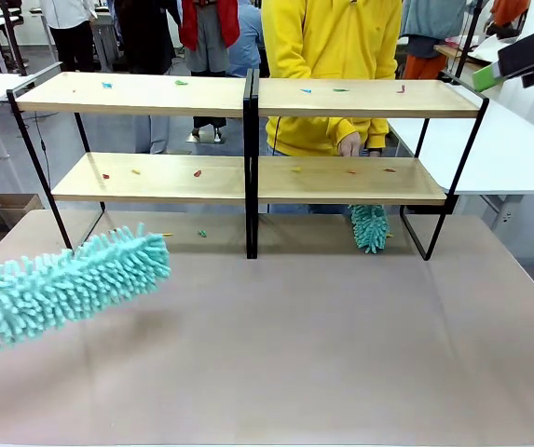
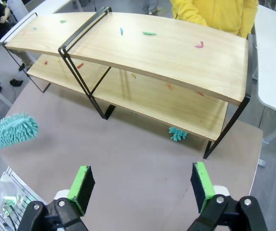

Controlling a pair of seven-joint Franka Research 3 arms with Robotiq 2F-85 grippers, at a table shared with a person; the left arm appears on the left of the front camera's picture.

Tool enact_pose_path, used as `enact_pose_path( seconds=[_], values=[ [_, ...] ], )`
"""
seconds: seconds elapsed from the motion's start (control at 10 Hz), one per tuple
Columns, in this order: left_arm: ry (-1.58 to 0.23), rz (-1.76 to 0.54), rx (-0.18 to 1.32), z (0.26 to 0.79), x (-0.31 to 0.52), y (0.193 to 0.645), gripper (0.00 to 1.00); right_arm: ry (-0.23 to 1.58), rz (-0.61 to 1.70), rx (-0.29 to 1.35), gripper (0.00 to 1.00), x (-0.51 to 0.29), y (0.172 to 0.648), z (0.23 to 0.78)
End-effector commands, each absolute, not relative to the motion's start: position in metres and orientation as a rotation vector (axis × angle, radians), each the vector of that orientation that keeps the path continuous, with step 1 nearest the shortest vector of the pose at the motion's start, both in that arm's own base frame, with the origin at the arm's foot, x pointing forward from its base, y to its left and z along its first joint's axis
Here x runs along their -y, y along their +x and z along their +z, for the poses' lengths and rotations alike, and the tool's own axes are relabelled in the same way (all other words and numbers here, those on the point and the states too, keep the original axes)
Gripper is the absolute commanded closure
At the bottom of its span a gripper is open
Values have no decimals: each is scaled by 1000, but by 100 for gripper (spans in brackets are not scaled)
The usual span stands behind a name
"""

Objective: Clean the shelves.
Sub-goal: Clean a randomly selected level of the Shelf with the Duster.

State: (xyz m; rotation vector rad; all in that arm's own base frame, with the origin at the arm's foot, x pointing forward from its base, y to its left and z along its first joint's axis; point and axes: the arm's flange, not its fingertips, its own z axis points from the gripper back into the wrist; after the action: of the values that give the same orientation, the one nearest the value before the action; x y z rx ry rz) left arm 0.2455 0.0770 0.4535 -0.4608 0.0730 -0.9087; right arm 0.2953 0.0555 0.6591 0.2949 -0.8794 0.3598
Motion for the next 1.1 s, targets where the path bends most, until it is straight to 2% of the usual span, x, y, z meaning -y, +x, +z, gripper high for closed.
enact_pose_path(
  seconds=[0.0, 0.5, 0.8, 0.9, 1.0],
  values=[
    [-432, -877, -137, 453, -51, 263, 87, 301, 358, 880, 0, -54, 296, 660],
    [-363, -750, -183, 457, 37, 323, 87, 301, 358, 880, 0, -54, 296, 660],
    [-440, -611, -103, 465, 73, 349, 87, 301, 358, 880, 0, -54, 296, 660],
    [-371, -721, -173, 456, 54, 331, 87, 301, 358, 880, 0, -54, 296, 660],
    [-371, -721, -173, 456, 54, 331, 87, 301, 358, 880, 0, -54, 296, 660]
  ],
)
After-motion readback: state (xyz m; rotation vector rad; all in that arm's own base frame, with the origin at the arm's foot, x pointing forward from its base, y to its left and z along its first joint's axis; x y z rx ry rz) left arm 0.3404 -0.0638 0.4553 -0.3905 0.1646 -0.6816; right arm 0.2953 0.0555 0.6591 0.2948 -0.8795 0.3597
